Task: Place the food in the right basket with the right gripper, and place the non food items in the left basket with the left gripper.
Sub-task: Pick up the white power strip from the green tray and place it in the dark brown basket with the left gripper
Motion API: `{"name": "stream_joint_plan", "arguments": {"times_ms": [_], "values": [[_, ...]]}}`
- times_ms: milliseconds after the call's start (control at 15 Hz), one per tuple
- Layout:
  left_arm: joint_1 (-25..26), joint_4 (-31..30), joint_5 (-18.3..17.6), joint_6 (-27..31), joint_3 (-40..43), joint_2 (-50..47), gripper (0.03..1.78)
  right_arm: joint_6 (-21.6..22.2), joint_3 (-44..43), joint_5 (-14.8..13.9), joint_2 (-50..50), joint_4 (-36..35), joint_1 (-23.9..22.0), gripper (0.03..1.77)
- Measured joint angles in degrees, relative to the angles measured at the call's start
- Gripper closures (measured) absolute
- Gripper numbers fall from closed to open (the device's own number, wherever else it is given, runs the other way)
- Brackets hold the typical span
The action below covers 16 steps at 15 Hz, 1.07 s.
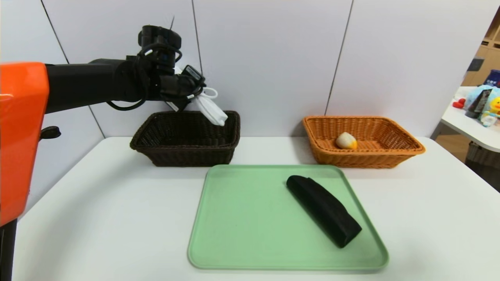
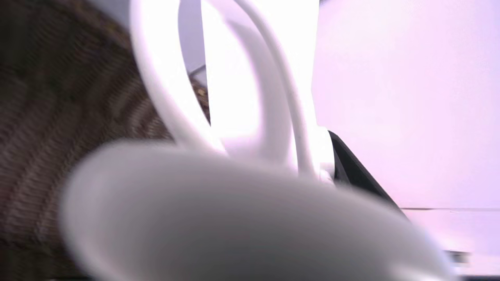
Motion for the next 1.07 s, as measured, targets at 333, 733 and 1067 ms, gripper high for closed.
{"name": "stream_joint_plan", "arguments": {"times_ms": [333,733,1067], "values": [[0.57,5.29,0.27,-7.89,0.57,-2.22,1.01,-0.02,0.74,0.06,-0.66,-0.02,-0.55,0.1],[0.0,5.57,9.48,-12.41,1.49,-1.16,1.01,-0.06,0.77,-0.09,-0.59,-0.02,-0.57,0.1],[-0.8,8.37,11.3,-16.98,1.51,-0.15,1.01,-0.09,0.77,0.2,0.22,-0.11,-0.52,0.1]]}}
